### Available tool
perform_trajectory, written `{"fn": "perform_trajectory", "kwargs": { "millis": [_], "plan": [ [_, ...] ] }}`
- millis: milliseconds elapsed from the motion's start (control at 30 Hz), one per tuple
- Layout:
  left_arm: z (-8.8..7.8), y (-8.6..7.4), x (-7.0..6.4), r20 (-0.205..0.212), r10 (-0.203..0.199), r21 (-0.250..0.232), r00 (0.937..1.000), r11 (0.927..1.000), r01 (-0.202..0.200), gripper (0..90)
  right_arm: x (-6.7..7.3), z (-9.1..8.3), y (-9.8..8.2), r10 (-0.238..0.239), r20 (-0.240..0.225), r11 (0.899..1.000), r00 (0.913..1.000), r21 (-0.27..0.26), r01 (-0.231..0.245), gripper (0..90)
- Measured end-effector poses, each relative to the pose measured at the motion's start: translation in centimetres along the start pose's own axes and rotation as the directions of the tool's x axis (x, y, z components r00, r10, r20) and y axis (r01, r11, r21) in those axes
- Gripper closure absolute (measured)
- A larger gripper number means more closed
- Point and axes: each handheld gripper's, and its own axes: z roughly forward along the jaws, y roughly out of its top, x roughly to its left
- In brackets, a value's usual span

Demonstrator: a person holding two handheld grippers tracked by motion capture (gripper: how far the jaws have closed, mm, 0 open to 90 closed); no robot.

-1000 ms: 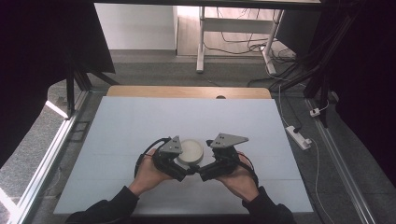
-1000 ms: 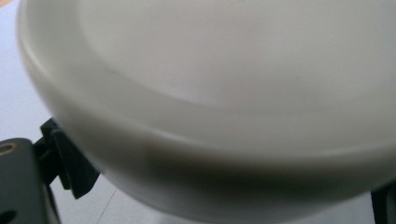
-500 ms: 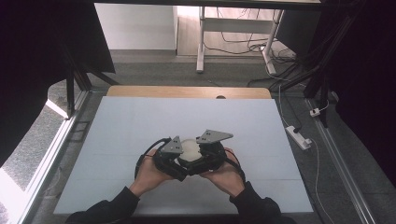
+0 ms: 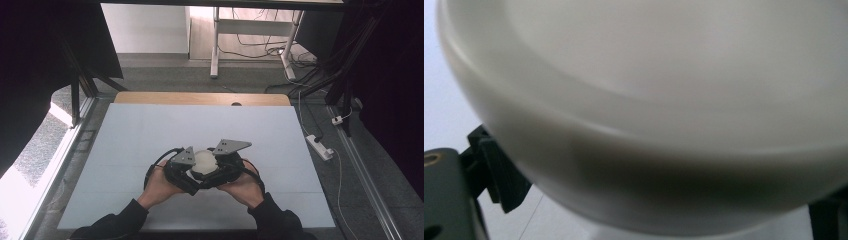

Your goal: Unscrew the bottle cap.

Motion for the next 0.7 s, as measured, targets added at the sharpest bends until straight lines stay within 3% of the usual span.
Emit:
{"fn": "perform_trajectory", "kwargs": {
  "millis": [33, 133, 167, 200, 300, 333, 433, 533, 600, 633, 700],
  "plan": [
    [0.0, 0.0, 0.0, 0.009, 0.005, -0.001, 1.0000, 1.0000, -0.005, 7.6, 0.0, 0.0, 0.0, 0.000, 0.000, 1.000, 1.0000, 0.000, 0.000, 7.4],
    [-0.1, 0.0, 0.1, 0.045, 0.030, 0.003, 0.9985, 0.9995, -0.031, 7.6, -0.6, -0.3, 0.1, -0.045, -0.094, 0.999, 0.9945, 0.008, 0.046, 7.4],
    [-0.1, 0.0, 0.1, 0.056, 0.037, 0.004, 0.9978, 0.9993, -0.037, 7.6, -0.6, -0.3, 0.1, -0.045, -0.094, 0.999, 0.9945, 0.008, 0.046, 7.4],
    [-0.1, 0.0, 0.1, 0.067, 0.039, 0.002, 0.9970, 0.9992, -0.039, 7.6, -1.0, -0.4, 0.2, -0.067, -0.144, 0.997, 0.9873, 0.013, 0.070, 7.4],
    [-0.1, 0.0, 0.0, 0.094, 0.061, 0.003, 0.9937, 0.9981, -0.061, 7.6, -1.5, -0.5, 0.1, -0.097, -0.213, 0.995, 0.9722, 0.014, 0.102, 7.4],
    [-0.1, 0.0, 0.0, 0.101, 0.068, 0.002, 0.9925, 0.9976, -0.069, 7.6, -1.5, -0.5, 0.1, -0.097, -0.213, 0.995, 0.9722, 0.014, 0.102, 7.4],
    [0.0, 0.1, -0.2, 0.105, 0.077, 0.006, 0.9915, 0.9969, -0.078, 7.6, -1.7, -0.6, 0.1, -0.120, -0.255, 0.992, 0.9594, 0.014, 0.128, 7.3],
    [0.1, 0.1, -0.2, 0.092, 0.069, 0.010, 0.9934, 0.9975, -0.070, 7.6, -1.6, -0.6, 0.0, -0.120, -0.242, 0.992, 0.9628, 0.020, 0.128, 7.1],
    [-0.1, 0.1, -0.1, 0.078, 0.055, 0.004, 0.9954, 0.9985, -0.055, 7.6, -1.4, -0.4, -0.1, -0.087, -0.202, 0.996, 0.9755, 0.001, 0.089, 3.4],
    [-0.2, 0.1, 0.0, 0.069, 0.052, 0.004, 0.9963, 0.9986, -0.052, 7.6, -1.4, -0.4, -0.1, -0.087, -0.202, 0.996, 0.9755, 0.001, 0.089, 3.4],
    [-0.4, 0.0, 0.1, 0.048, 0.025, -0.011, 0.9985, 0.9996, -0.025, 7.6, -1.1, -0.5, 0.2, -0.056, -0.145, 0.998, 0.9879, -0.005, 0.056, 0.0]
  ]
}}
